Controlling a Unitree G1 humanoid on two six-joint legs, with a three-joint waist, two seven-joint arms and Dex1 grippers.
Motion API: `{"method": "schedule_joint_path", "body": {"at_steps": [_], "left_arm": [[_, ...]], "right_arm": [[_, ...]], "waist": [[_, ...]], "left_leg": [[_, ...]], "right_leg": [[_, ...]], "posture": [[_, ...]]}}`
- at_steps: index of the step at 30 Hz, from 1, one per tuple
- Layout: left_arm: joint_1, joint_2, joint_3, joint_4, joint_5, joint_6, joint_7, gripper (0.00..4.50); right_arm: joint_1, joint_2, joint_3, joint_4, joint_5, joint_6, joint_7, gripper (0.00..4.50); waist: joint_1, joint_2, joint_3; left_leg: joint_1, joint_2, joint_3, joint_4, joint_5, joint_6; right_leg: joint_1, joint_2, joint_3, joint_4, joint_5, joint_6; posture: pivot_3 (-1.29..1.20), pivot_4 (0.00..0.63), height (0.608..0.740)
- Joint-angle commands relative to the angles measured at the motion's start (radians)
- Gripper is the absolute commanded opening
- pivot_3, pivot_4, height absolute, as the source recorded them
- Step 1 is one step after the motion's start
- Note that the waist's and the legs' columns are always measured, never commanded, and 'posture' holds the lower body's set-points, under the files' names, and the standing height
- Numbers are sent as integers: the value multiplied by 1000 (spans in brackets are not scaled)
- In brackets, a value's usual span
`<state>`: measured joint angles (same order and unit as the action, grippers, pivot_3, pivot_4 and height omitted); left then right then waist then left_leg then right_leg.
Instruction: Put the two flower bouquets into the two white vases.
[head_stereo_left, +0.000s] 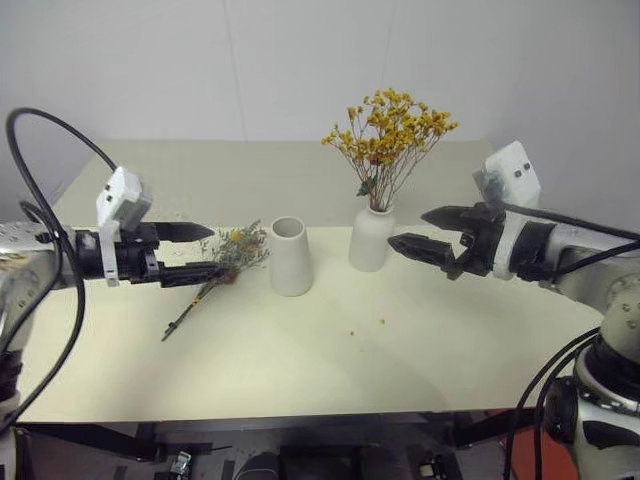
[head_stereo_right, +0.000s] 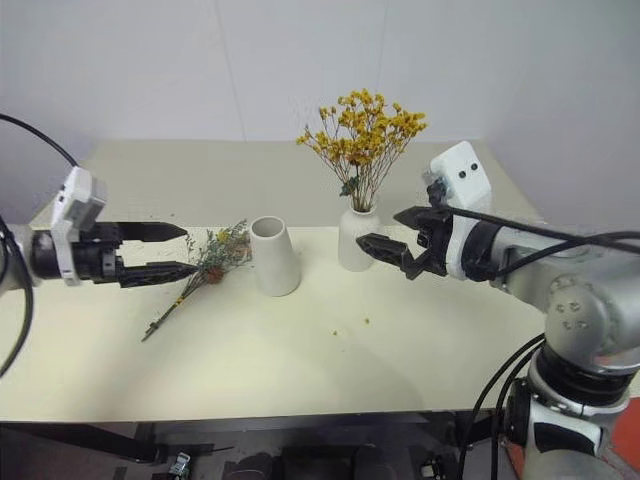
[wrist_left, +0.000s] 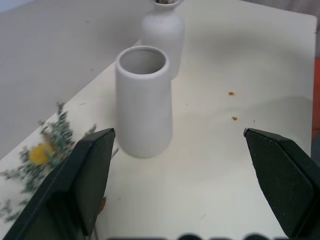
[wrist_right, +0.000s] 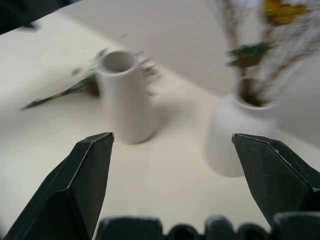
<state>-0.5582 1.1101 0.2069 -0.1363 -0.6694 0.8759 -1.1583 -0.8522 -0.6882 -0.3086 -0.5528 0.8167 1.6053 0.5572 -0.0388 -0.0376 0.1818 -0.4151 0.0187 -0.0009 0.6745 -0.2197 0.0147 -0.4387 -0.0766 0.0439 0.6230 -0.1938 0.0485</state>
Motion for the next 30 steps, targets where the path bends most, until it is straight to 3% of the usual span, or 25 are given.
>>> {"method": "schedule_joint_path", "body": {"at_steps": [1,7,12,24,30], "left_arm": [[-72,62,-93,0,34,124,40,4500],[-277,150,-396,84,185,259,-24,4500],[-461,123,-628,218,322,342,-78,4500],[-545,70,-814,454,493,297,-244,4500],[-556,18,-862,511,593,248,-261,4500]], "right_arm": [[-43,-78,35,115,231,9,-48,4459],[-91,-136,143,207,482,9,-200,4459],[-96,-122,175,228,605,9,-325,4459],[-30,-215,274,234,937,-167,-629,4459],[-55,-267,343,186,1040,-266,-652,4459]], "waist": [[1,0,0],[-4,-1,0],[-4,-1,0],[-1,-1,0],[2,-1,0]], "left_leg": [[0,0,0,0,0,0],[0,0,0,-1,0,0],[-1,0,0,-3,0,0],[-2,0,0,-4,0,0],[-3,0,0,-4,0,0]], "right_leg": [[0,0,0,0,0,0],[-1,1,0,0,-1,0],[-2,1,1,1,-2,0],[-4,0,1,1,-2,-1],[-4,0,1,1,-2,-1]], "posture": [[0,150,740],[0,150,740],[0,150,740],[0,150,740],[0,150,740]]}}
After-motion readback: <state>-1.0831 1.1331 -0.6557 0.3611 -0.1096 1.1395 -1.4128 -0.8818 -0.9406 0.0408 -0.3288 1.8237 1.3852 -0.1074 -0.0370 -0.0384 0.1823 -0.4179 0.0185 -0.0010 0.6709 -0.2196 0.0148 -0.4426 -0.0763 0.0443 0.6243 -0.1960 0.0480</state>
